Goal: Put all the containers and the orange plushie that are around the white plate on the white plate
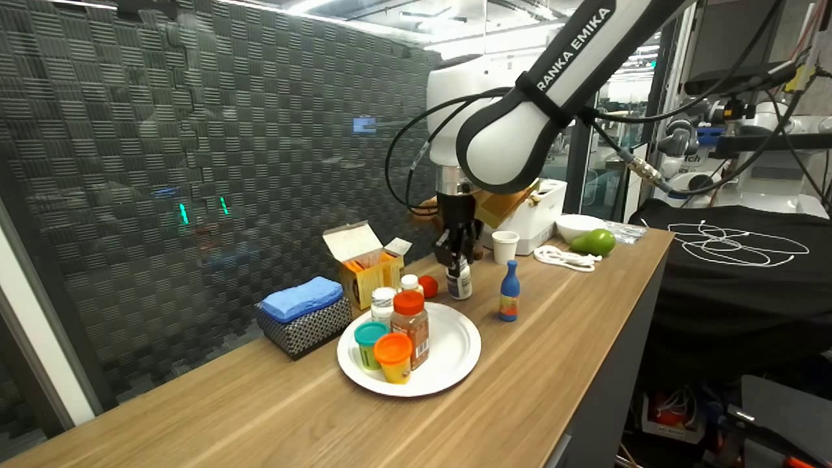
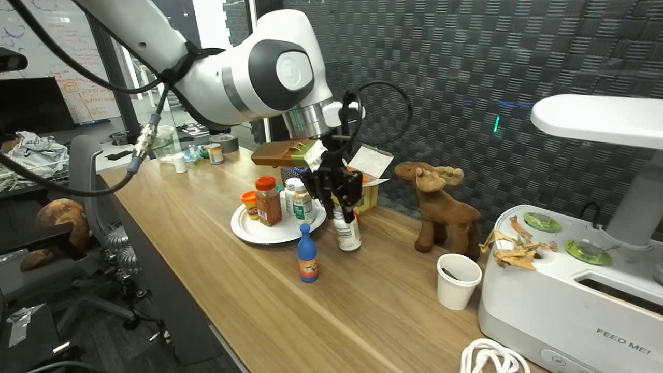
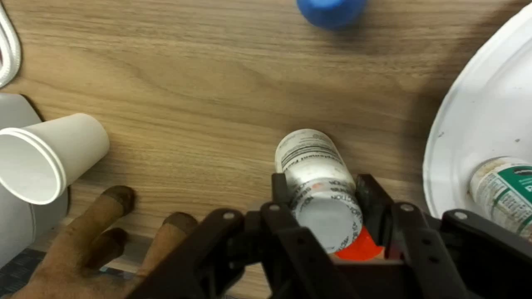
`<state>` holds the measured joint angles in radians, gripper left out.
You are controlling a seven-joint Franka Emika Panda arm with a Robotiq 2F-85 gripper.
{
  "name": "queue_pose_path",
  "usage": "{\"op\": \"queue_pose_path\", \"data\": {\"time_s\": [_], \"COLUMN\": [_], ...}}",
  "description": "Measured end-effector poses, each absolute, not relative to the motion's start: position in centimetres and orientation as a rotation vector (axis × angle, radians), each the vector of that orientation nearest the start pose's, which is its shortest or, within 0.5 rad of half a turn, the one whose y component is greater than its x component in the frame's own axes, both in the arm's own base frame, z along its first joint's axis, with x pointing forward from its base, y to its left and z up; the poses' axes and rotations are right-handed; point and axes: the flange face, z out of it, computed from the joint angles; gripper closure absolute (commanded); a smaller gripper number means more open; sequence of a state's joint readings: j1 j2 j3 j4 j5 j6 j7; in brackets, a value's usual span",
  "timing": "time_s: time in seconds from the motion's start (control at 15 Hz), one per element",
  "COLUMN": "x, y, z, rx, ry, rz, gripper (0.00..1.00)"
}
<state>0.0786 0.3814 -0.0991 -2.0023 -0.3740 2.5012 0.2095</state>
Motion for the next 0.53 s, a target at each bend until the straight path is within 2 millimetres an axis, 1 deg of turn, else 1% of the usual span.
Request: {"op": "queue_pose_path", "data": {"time_s": [0.27, 0.53], "x": [59.1, 56.3], "y": [3.4, 5.8], "z": [28.8, 30.8], "rx": [-3.438, -3.434], "ry": [-0.085, 0.026], "rz": [-0.299, -0.378], "gripper": [0.79, 0.79]}}
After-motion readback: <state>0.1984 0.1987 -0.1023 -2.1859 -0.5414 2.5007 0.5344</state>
